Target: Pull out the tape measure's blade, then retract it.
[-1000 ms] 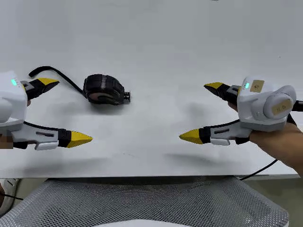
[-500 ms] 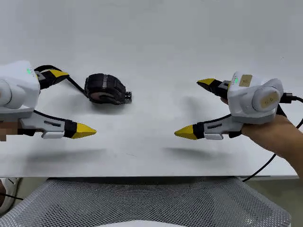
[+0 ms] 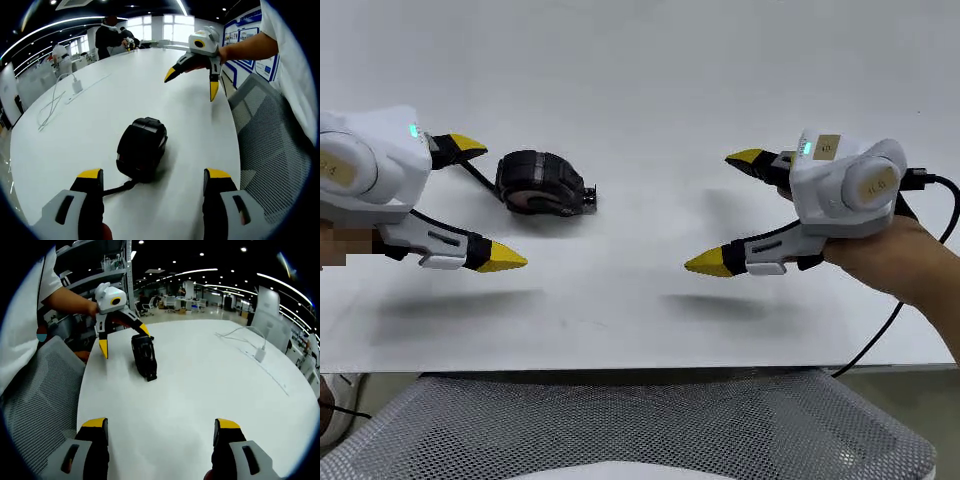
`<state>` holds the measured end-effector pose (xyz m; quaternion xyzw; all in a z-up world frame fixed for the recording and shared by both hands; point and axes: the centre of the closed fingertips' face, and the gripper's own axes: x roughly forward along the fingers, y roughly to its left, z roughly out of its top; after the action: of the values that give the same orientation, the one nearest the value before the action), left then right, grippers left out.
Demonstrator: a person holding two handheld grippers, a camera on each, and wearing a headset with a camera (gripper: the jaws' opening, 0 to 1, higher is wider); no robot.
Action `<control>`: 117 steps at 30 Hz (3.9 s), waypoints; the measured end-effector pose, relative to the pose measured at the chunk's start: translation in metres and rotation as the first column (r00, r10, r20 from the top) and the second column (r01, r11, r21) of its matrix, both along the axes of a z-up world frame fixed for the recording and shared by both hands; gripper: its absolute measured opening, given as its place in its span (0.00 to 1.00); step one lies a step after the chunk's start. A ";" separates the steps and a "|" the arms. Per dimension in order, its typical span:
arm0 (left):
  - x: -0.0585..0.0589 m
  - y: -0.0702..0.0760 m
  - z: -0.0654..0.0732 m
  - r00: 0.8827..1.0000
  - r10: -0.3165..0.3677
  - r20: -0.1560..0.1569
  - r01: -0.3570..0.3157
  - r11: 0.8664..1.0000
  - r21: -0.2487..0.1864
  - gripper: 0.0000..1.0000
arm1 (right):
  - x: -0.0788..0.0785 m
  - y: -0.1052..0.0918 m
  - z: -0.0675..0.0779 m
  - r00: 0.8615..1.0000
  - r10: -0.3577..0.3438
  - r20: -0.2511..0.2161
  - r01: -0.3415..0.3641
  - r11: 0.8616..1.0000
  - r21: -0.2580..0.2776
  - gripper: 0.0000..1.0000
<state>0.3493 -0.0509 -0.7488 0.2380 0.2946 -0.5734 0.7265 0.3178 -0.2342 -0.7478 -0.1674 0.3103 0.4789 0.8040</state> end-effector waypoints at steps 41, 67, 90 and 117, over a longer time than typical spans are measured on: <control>0.021 -0.013 -0.014 0.982 -0.180 -0.049 0.185 0.974 0.129 0.28 | 0.019 0.041 -0.007 0.997 0.081 0.004 -0.081 0.996 0.027 0.80; 0.023 -0.010 -0.016 0.979 -0.203 0.008 0.195 0.949 0.248 0.26 | 0.026 0.067 -0.016 0.994 0.104 -0.011 -0.103 0.991 0.086 0.60; 0.022 -0.010 -0.017 0.984 -0.177 -0.005 0.174 0.957 0.234 0.25 | 0.036 0.104 -0.032 0.972 0.236 0.023 -0.237 0.967 0.090 0.36; 0.023 -0.010 -0.018 0.981 -0.196 -0.014 0.194 0.954 0.230 0.25 | 0.040 0.121 -0.042 0.941 0.330 0.079 -0.336 0.937 0.090 0.12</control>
<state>0.3720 -0.0612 -0.7665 0.3509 0.3310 -0.6031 0.6352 0.3581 -0.1137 -0.7894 -0.1913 0.2270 0.6178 0.7281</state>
